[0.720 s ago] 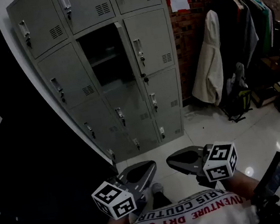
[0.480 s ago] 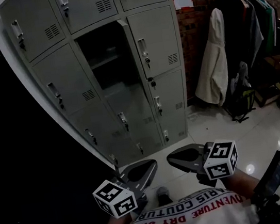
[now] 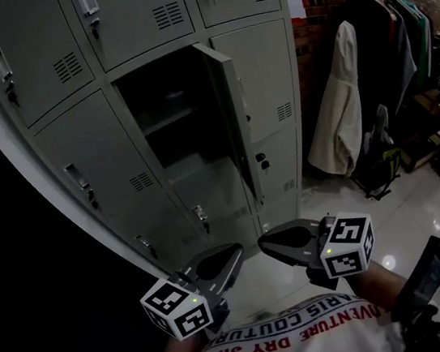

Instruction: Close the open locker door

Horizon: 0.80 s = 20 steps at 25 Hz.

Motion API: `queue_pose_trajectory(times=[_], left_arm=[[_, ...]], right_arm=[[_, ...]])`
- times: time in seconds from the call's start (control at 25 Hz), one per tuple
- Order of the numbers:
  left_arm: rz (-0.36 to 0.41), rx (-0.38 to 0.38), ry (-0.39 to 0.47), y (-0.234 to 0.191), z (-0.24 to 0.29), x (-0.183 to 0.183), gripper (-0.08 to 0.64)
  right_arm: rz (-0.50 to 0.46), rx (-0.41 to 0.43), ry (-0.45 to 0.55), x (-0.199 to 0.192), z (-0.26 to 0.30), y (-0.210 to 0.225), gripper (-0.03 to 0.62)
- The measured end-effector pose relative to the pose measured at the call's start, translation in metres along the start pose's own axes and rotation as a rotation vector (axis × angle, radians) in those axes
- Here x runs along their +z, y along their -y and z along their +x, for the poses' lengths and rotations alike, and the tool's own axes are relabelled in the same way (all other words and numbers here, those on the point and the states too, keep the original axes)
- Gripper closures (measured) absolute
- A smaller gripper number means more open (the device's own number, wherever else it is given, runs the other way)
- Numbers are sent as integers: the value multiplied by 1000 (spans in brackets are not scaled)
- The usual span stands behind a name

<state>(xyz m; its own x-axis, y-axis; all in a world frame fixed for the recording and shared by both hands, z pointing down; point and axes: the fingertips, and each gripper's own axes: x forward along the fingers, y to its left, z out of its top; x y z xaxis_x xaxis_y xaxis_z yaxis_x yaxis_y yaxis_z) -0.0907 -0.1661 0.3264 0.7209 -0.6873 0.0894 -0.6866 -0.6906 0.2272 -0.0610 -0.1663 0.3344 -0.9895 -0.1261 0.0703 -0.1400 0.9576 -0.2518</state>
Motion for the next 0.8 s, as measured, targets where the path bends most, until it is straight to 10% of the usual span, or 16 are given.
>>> queue_pose_trajectory(times=[0.8], left_arm=[[-23,-61,-17,-118,34,13,554]], right_arm=[[-108,-392,161,91,-12,181,600]])
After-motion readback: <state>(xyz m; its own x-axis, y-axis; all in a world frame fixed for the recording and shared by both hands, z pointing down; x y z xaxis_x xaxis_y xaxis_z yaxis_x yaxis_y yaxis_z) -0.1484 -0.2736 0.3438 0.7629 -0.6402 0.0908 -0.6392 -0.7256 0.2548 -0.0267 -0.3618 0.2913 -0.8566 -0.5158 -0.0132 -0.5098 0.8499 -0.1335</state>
